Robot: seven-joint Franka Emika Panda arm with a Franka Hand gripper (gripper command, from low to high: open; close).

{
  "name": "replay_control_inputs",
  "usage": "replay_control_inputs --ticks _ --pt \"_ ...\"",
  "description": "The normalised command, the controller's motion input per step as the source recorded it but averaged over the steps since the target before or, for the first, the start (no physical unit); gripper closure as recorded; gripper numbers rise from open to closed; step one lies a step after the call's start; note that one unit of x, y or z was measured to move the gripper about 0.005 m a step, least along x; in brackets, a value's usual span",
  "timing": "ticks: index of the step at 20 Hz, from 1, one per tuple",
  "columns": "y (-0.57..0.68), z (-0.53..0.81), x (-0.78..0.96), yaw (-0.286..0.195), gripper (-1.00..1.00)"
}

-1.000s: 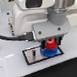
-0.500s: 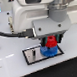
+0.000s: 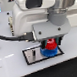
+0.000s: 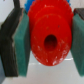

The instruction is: Insert the blue gear onto the right peg, followed by the red gear

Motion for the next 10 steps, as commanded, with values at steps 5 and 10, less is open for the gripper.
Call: replay_control_inputs --ticks 5,10 --pt "0.06 0.18 -0.15 0.0 1.0" --pt "0.0 0.1 -0.06 0.0 1.0"
